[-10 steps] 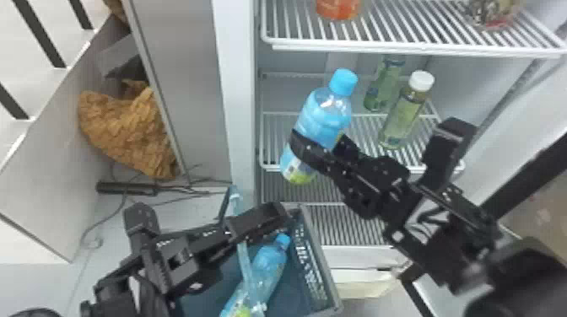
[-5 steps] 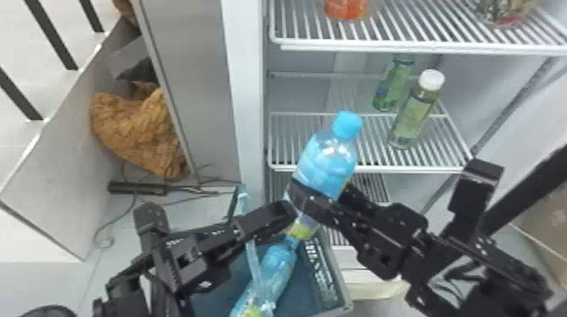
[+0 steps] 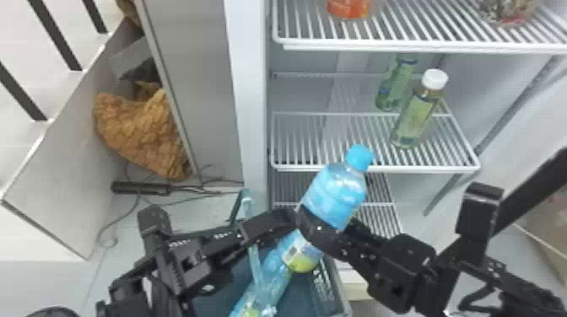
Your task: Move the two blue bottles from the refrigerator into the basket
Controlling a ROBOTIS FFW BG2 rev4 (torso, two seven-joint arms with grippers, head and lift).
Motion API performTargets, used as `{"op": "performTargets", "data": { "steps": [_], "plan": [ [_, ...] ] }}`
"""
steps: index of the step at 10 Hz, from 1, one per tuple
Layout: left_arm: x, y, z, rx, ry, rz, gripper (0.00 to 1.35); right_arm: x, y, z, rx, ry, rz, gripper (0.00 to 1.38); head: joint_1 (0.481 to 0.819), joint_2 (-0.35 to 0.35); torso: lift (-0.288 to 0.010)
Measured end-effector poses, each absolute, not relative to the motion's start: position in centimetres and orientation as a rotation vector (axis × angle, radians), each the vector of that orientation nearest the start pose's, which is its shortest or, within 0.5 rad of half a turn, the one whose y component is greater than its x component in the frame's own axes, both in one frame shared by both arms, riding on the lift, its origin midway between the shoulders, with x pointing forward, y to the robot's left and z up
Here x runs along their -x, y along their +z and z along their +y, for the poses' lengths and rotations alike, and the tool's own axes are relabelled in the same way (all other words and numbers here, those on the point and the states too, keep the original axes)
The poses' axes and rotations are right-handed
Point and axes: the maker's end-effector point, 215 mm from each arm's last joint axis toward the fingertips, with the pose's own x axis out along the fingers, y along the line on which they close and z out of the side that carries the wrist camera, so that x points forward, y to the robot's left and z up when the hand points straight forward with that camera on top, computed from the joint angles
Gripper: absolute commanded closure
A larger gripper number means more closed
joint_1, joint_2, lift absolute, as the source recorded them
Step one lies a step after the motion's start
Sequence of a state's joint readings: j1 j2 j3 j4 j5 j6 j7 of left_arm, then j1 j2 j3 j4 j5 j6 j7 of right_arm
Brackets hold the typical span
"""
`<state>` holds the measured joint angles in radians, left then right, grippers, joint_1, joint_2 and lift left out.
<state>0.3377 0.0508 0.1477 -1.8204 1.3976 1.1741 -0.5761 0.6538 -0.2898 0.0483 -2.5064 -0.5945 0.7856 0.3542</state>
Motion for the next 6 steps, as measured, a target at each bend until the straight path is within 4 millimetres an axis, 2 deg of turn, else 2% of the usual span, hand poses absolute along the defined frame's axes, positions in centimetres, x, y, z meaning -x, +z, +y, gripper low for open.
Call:
{"op": "performTargets", "data": {
  "steps": [1,2,3,4,6],
  "plan": [
    [-32.7,-31.8,3.2,1.524,-1.06,0.609,1.2,-28.8,-34.1,-4.3,-0.383,0.809,0.562,1.18,0.695,-0.023,-0.22],
    [-32.9,-31.6,3.2,1.524,-1.063,0.603,1.2,-26.7,-33.5,-2.7,-0.42,0.91,0.58,1.18,0.695,0.009,-0.22],
    [-32.8,-31.7,3.3,1.522,-1.06,0.606,1.2,-26.4,-34.0,-2.9,-0.411,0.896,0.604,1.18,0.695,0.001,-0.22],
    [-32.9,-31.7,3.3,1.522,-1.06,0.605,1.2,-25.7,-34.2,-2.9,-0.407,0.9,0.63,1.07,0.695,0.008,-0.22],
    [-32.8,-31.7,3.3,1.522,-1.06,0.606,1.2,-24.3,-35.7,-2.3,-0.452,0.952,0.695,0.11,0.695,0.021,-0.22]
  ]
}}
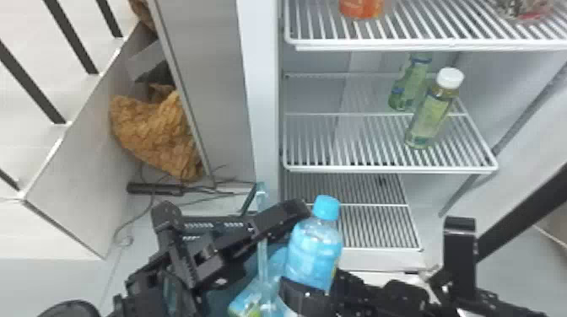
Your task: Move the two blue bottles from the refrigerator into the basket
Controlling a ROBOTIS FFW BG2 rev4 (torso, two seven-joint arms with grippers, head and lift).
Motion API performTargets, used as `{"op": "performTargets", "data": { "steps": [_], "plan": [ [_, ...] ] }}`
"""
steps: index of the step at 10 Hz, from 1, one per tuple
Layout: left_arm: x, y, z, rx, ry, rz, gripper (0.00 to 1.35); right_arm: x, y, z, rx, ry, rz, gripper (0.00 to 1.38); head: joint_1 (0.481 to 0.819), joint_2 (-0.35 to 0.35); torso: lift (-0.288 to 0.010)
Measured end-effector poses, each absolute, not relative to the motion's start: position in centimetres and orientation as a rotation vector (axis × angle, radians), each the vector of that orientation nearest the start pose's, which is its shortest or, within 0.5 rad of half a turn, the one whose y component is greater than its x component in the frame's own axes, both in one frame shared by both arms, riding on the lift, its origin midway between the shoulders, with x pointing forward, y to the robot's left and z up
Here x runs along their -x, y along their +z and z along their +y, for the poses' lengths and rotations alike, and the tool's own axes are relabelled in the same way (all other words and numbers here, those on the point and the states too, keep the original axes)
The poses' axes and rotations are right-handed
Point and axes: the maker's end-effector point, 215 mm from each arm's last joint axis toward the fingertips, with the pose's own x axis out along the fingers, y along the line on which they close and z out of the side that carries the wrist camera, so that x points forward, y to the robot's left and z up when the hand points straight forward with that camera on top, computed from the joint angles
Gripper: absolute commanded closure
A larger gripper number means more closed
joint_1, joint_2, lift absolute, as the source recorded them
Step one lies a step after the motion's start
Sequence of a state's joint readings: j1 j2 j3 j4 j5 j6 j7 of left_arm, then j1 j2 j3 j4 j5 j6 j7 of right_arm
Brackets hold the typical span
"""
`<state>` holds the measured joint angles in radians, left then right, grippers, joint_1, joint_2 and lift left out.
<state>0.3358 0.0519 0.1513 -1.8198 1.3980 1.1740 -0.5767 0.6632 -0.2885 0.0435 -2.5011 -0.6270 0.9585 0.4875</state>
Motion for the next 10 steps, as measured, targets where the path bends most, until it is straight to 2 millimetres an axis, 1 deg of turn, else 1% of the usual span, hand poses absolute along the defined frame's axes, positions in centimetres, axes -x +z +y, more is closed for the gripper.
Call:
{"op": "performTargets", "data": {
  "steps": [1,2,3,5,8,10],
  "plan": [
    [-32.8,-31.7,3.3,1.522,-1.061,0.607,1.2,-24.8,-36.7,-2.9,-0.446,0.939,0.707,0.05,0.695,0.016,-0.22],
    [-32.9,-31.6,3.2,1.522,-1.063,0.605,1.2,-25.8,-37.2,-3.9,-0.422,0.905,0.694,0.14,0.695,-0.005,-0.22],
    [-32.9,-31.6,3.2,1.524,-1.064,0.603,1.2,-26.9,-37.2,-5.0,-0.402,0.869,0.666,0.18,0.695,-0.03,-0.22],
    [-32.8,-31.7,3.3,1.528,-1.06,0.604,1.2,-29.0,-36.6,-7.1,-0.371,0.799,0.603,0.18,0.695,-0.072,-0.22],
    [-32.7,-31.8,3.4,1.531,-1.055,0.604,1.2,-29.9,-35.9,-8.2,-0.373,0.764,0.56,0.18,0.695,-0.088,-0.22],
    [-32.7,-31.8,3.5,1.532,-1.054,0.603,1.2,-30.7,-34.9,-9.0,-0.361,0.739,0.504,0.18,0.695,-0.102,-0.22]
  ]
}}
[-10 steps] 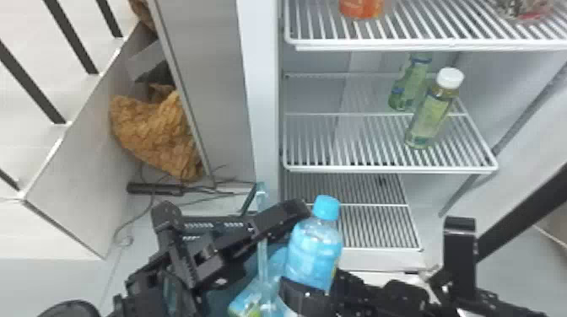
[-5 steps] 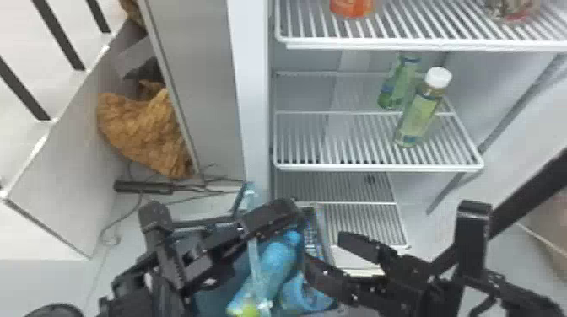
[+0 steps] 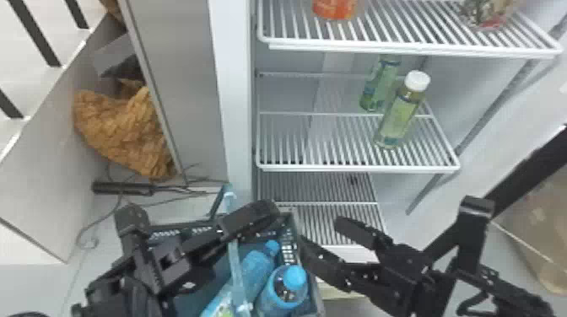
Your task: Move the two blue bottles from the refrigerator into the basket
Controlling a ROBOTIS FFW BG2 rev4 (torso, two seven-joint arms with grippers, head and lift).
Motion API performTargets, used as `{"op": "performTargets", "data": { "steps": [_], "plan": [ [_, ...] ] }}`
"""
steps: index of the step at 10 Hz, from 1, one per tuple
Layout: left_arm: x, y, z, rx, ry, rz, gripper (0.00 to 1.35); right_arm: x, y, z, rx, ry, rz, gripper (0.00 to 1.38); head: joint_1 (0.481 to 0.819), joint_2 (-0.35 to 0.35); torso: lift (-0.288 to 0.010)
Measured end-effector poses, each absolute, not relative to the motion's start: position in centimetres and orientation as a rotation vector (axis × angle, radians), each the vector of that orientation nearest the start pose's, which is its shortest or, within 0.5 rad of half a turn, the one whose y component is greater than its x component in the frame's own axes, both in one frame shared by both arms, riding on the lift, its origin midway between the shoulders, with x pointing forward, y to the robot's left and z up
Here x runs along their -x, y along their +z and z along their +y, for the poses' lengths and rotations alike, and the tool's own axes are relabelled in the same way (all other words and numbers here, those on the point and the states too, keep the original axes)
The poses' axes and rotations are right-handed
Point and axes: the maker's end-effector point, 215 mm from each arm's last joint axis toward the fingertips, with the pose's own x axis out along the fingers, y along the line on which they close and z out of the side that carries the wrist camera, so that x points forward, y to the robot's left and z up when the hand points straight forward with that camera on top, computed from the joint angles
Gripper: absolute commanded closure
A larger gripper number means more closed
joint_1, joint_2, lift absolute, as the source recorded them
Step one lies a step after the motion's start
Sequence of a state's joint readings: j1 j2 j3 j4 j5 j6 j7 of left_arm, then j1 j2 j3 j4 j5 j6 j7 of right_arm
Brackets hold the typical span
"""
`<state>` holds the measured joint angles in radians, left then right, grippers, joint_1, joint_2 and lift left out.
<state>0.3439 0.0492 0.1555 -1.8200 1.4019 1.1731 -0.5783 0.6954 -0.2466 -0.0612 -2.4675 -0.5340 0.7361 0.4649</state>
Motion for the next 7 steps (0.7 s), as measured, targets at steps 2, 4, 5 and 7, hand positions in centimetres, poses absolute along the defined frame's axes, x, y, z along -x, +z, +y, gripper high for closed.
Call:
{"op": "performTargets", "data": {
  "steps": [2,4,5,7],
  "plan": [
    [-32.6,-32.0,3.7,1.537,-1.046,0.601,1.2,-31.4,-34.3,-10.8,-0.319,0.689,0.441,0.18,0.695,-0.122,-0.22],
    [-32.6,-32.1,3.7,1.54,-1.043,0.602,1.2,-30.9,-34.8,-13.3,-0.278,0.626,0.432,0.18,0.695,-0.173,-0.22],
    [-32.6,-32.1,3.7,1.541,-1.041,0.6,1.2,-30.6,-34.9,-14.8,-0.255,0.59,0.425,0.19,0.695,-0.203,-0.22],
    [-32.6,-32.2,4.0,1.543,-1.033,0.596,1.2,-30.4,-34.5,-17.7,-0.201,0.535,0.372,0.19,0.695,-0.246,-0.22]
  ]
}}
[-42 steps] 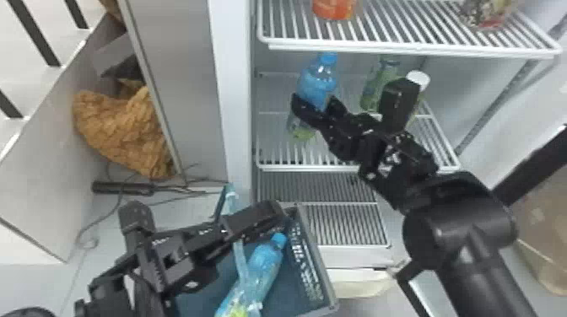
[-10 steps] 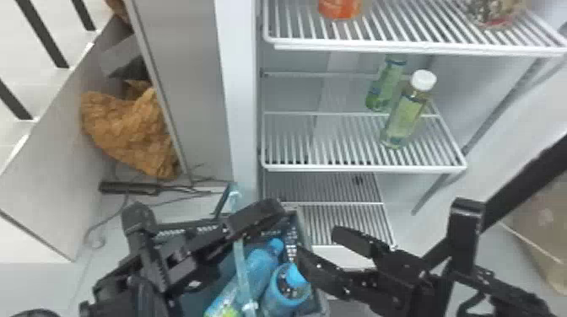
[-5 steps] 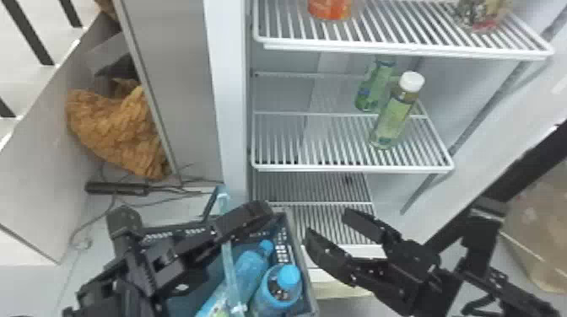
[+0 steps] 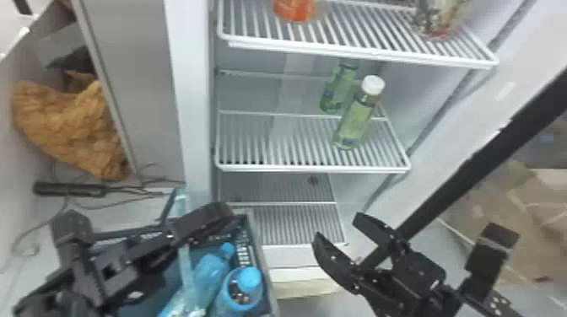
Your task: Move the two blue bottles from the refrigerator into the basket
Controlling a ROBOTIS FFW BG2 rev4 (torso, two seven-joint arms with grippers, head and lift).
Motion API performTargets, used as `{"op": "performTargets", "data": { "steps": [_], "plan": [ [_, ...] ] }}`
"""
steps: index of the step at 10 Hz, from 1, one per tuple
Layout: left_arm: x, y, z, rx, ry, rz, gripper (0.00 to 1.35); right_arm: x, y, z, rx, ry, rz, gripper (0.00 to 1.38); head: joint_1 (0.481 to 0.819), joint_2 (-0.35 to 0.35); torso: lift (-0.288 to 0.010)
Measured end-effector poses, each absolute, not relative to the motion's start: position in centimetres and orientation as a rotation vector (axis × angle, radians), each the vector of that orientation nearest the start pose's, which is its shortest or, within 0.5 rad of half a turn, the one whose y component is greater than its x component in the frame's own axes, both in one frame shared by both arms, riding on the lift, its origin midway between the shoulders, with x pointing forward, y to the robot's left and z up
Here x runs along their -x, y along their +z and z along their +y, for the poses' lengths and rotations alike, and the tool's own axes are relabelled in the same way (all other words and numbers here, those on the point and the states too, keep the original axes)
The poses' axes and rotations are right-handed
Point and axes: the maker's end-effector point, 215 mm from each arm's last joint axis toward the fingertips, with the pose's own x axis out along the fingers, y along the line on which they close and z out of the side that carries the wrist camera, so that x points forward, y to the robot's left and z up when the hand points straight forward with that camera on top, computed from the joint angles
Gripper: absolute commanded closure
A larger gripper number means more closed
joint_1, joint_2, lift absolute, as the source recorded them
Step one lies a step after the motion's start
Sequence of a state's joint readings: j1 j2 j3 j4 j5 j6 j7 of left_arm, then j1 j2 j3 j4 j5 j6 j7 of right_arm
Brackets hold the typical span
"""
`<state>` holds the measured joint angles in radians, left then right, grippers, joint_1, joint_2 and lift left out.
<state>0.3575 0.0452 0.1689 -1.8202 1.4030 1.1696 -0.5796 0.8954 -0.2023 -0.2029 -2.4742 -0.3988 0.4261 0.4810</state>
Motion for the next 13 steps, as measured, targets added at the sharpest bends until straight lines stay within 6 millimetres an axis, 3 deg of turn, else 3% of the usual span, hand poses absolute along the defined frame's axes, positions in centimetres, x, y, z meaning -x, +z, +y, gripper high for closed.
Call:
{"op": "performTargets", "data": {
  "steps": [4,6,8,13],
  "plan": [
    [-32.9,-32.3,4.5,1.545,-1.018,0.58,1.2,-29.3,-35.0,-21.7,-0.118,0.49,0.308,0.19,0.695,-0.307,-0.22],
    [-33.0,-32.3,4.8,1.549,-1.01,0.574,1.2,-28.2,-35.5,-25.4,-0.058,0.416,0.309,0.18,0.695,-0.35,-0.22],
    [-33.0,-32.3,4.9,1.551,-1.008,0.57,1.2,-27.0,-36.0,-28.3,-0.009,0.365,0.325,0.19,0.695,-0.35,-0.22],
    [-33.0,-32.4,6.3,1.556,-0.985,0.545,1.2,-25.0,-37.1,-31.2,0.047,0.339,0.339,0.19,0.695,-0.35,-0.22]
  ]
}}
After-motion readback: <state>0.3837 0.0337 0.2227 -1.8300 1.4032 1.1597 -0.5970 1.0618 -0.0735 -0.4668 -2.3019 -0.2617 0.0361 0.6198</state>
